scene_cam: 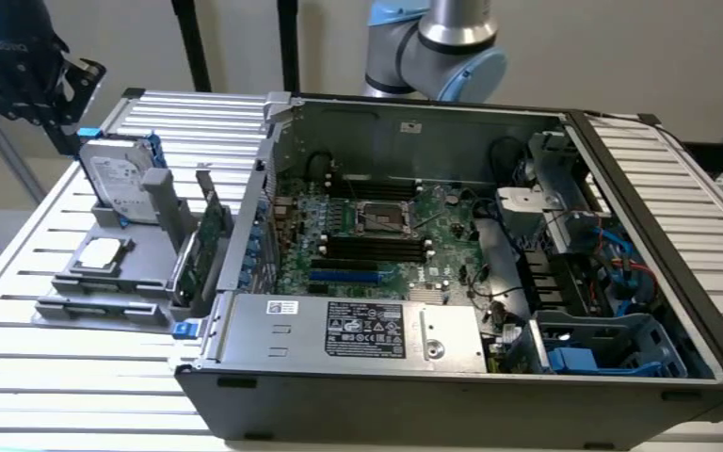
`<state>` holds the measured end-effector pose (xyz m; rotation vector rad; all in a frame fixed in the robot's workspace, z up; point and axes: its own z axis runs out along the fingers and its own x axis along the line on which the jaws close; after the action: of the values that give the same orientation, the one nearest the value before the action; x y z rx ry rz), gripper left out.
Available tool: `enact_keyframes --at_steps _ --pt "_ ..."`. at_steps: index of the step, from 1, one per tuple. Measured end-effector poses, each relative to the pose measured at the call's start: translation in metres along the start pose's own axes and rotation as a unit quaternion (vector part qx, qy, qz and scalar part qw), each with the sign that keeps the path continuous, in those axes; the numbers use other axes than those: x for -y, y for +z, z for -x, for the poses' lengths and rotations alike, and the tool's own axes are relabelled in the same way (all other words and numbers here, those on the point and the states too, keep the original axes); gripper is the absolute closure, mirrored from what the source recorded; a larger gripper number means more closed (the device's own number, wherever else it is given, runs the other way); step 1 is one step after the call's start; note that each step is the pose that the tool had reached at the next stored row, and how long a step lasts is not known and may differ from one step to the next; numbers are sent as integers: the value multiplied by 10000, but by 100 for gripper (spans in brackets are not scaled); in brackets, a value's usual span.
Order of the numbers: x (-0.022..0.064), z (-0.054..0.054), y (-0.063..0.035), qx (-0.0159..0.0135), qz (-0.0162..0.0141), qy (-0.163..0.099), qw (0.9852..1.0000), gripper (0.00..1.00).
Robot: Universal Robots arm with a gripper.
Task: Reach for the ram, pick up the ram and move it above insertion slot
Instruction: 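Reach for the ram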
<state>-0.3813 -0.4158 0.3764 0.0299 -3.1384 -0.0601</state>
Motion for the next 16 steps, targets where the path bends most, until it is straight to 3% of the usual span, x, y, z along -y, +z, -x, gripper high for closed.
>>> enact_keyframes --at_steps 12,16 --pt "514 44 22 -6 0 0 10000 89" --pt "639 47 51 -6 -1 0 10000 89"
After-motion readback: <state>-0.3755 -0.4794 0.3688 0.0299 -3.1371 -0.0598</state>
